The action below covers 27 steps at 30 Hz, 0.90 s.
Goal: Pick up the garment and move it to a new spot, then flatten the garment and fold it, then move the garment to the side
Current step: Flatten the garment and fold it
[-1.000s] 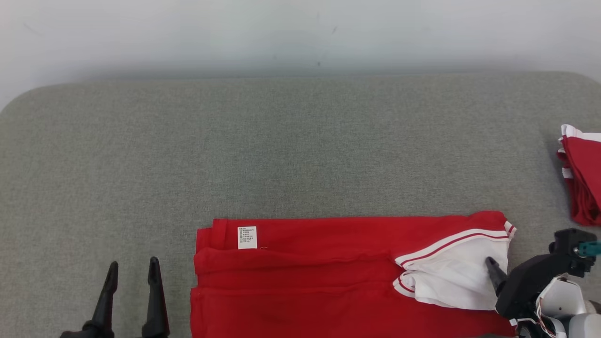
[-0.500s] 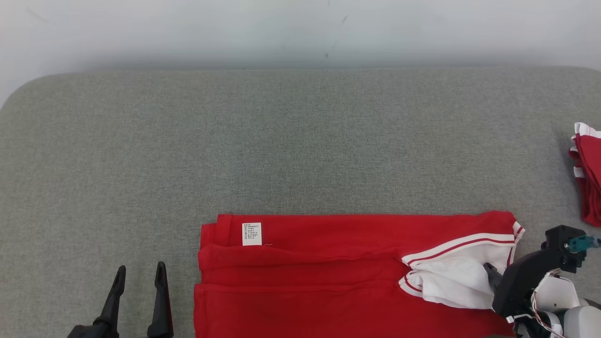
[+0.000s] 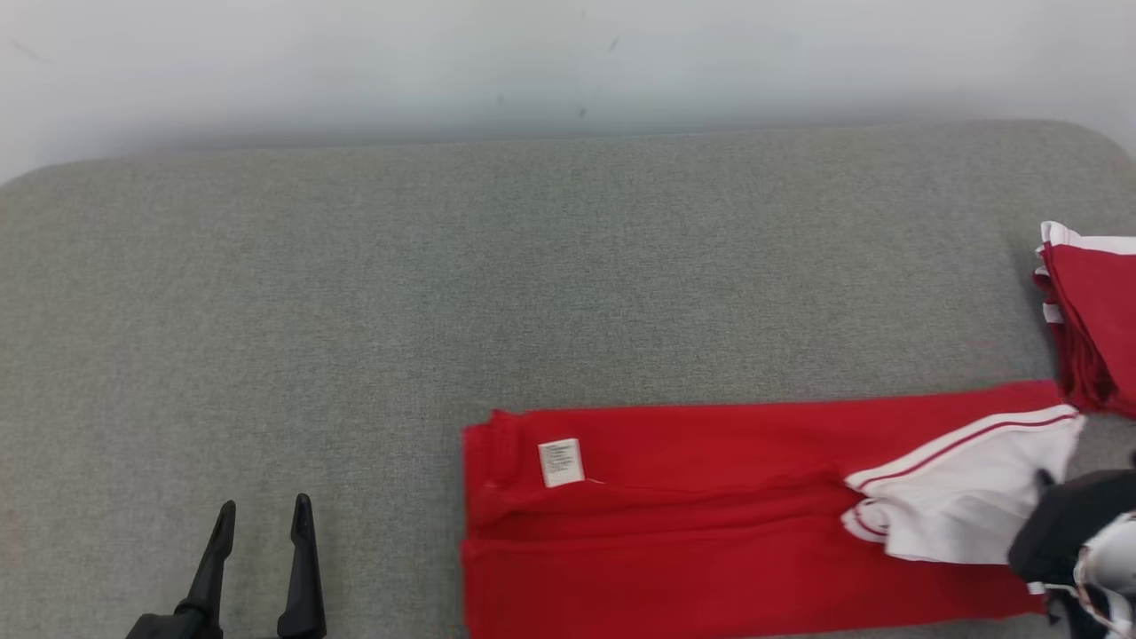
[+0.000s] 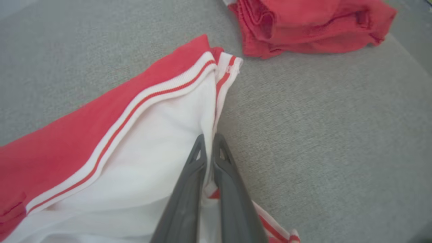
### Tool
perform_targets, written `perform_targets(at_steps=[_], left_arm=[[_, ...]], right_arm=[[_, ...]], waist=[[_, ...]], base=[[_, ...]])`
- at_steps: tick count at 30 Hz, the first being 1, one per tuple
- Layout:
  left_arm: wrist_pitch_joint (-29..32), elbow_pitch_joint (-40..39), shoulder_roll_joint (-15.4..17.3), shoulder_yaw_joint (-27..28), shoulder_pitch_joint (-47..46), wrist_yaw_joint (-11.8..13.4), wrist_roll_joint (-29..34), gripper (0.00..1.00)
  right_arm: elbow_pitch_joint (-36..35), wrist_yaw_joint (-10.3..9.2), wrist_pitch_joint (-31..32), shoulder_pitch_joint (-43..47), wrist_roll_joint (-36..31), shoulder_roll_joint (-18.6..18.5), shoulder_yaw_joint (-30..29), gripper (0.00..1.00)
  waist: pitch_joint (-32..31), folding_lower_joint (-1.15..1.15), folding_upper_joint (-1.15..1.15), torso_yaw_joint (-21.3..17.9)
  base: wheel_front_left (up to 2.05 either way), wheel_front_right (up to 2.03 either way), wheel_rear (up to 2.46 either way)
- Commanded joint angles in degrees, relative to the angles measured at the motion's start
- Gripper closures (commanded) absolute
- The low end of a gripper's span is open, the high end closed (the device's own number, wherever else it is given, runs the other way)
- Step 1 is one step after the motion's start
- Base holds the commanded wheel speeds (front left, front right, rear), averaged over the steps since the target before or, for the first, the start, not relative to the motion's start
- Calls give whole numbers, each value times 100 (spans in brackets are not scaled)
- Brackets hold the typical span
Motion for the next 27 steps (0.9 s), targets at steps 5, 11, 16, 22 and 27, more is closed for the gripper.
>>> perform_targets(at_steps=[5,11,16,22,27], left_arm=[[-12,30,27,-26,54,20,3,0],[-13,56,47,-51,56,19,-22,0],[-13,113,56,-103,42,4,-38,0],[-14,196,58,-161,52,-14,-87,0],[-14,245,69,-185,61,-23,-113,0]], right_arm=[[-423,-18,-85,121,-207,-11,-542,100],[-898,-18,-152,218,-368,-7,-758,100],[-1300,-17,58,449,34,-2,-14,100],[-1771,-17,371,795,747,-2,1378,100],[-1834,-17,404,878,982,-3,2251,100]], waist=[[-32,-1,-1,-93],[-64,-1,-1,-133],[-124,-1,-1,-105],[-196,-1,-1,-59],[-237,-1,-1,-38]], base=[[0,0,0],[0,0,0],[0,0,0],[0,0,0],[0,0,0]])
